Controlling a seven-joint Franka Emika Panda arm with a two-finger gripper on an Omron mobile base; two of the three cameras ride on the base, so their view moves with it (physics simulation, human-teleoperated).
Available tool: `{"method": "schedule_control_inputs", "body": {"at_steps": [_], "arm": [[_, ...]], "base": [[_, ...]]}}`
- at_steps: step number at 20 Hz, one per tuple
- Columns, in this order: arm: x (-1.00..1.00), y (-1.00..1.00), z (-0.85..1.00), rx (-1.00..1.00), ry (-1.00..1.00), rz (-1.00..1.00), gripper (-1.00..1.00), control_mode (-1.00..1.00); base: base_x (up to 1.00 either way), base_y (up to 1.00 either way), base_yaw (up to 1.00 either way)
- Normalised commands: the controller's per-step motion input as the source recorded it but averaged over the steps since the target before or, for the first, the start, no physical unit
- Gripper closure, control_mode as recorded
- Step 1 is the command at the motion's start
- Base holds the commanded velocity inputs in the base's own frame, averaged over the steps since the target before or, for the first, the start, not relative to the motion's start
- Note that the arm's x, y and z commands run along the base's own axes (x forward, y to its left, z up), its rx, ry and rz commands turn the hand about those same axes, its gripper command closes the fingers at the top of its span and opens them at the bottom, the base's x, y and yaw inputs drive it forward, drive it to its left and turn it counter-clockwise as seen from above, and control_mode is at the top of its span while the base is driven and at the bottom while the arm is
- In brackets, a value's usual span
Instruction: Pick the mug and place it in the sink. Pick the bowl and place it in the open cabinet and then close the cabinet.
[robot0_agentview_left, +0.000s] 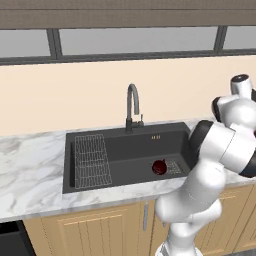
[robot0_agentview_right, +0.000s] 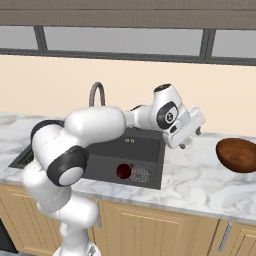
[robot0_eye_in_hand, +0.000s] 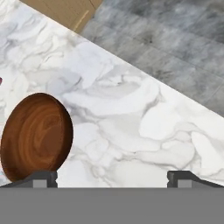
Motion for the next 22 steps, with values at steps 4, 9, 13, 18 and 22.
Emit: {"method": "schedule_control_inputs", "body": {"at_steps": [4, 9, 13, 18, 22], "arm": [[0.23, -0.4, -0.03, 0.0, 0.0, 0.0, -1.0, -1.0], [0.19, -0.26, -0.09, 0.0, 0.01, 0.0, -1.0, -1.0], [0.08, -0.32, -0.17, 0.0, 0.0, 0.0, -1.0, -1.0], [0.04, -0.32, -0.15, 0.0, 0.0, 0.0, -1.0, -1.0], [0.06, -0.14, -0.19, 0.0, 0.0, 0.0, -1.0, -1.0]], "base": [[0.0, 0.0, 0.0], [0.0, 0.0, 0.0], [0.0, 0.0, 0.0], [0.0, 0.0, 0.0], [0.0, 0.0, 0.0]]}}
